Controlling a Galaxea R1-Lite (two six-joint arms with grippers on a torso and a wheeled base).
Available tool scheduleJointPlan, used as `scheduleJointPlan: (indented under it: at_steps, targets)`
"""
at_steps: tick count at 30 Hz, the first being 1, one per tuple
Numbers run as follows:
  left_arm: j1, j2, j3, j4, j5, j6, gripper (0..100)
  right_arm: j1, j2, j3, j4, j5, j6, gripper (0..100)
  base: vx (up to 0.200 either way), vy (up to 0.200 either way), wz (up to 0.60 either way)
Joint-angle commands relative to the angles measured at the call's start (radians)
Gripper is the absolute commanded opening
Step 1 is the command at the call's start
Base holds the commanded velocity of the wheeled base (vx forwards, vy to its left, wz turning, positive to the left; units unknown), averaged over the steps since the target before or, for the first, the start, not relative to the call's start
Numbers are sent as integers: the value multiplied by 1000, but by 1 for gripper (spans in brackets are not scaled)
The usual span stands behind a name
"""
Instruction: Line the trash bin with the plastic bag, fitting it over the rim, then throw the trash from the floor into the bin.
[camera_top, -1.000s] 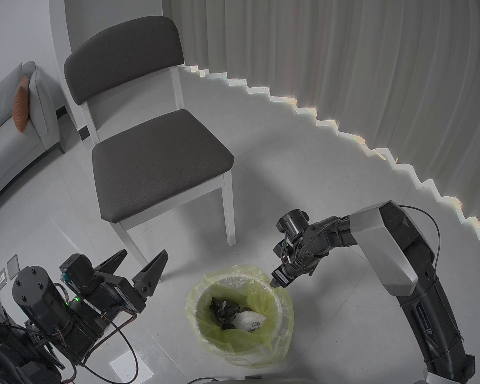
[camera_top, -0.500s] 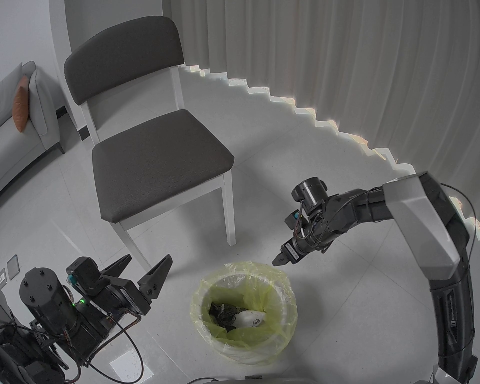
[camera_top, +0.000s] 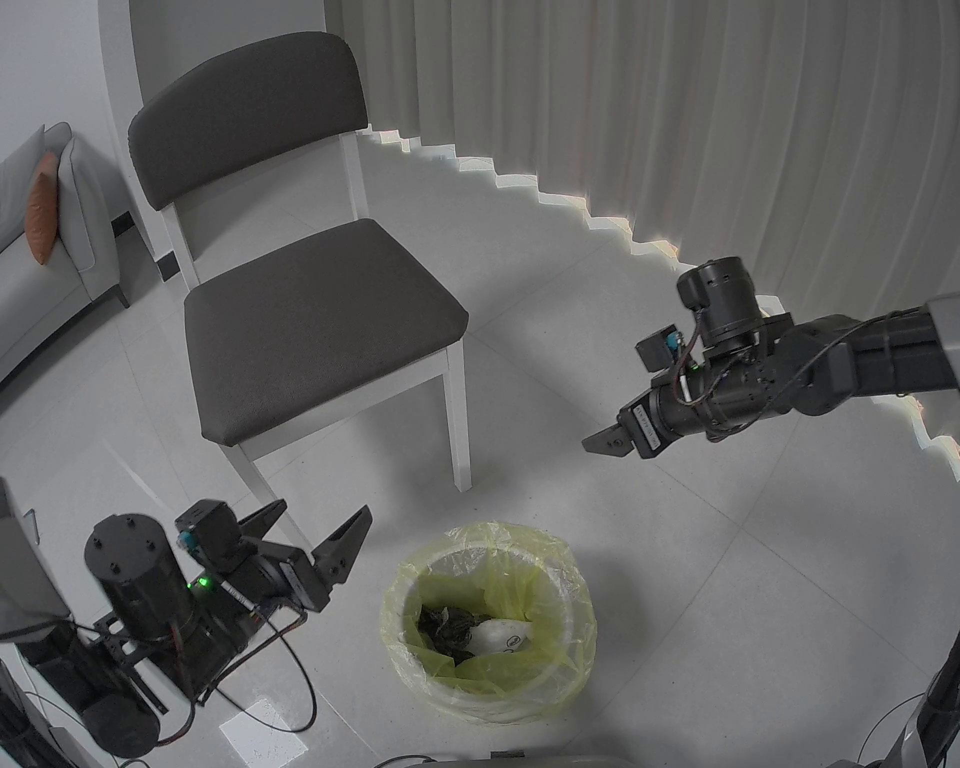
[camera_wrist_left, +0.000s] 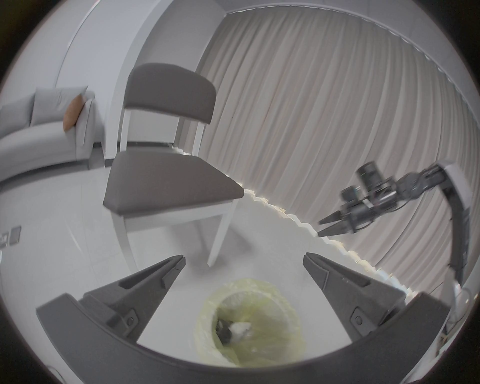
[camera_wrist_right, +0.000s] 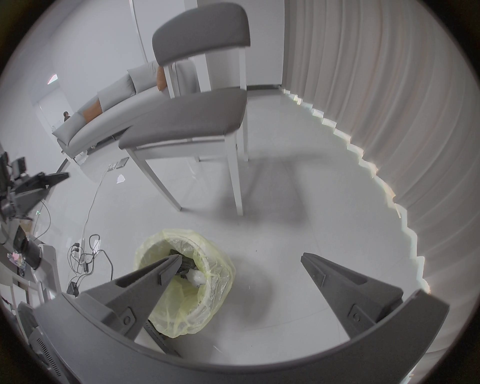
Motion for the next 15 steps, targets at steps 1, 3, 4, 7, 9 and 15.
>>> scheduleJointPlan:
  at_steps: [1,3,4,7,9,15]
  targets:
    - [132,217,-190,32,-65,129,100,-7,-253,177,-49,-2,-1,100,0,0,0]
    - [137,229,-204,39,-65,131,100,-7,-269,195,-57,-2,-1,100,0,0,0]
    - [177,300,-274,96,-76,134,100,-7,-374,318,-129,-3,-1,100,0,0,0]
    - [224,350,-319,133,-103,134,100,-7,-476,431,-195,-3,1,100,0,0,0]
    - [255,408,-352,144,-131,134,100,-7,-563,537,-253,-3,-1,100,0,0,0]
    - [255,543,-406,121,-137,134,100,-16,-646,726,-342,0,1,100,0,0,0]
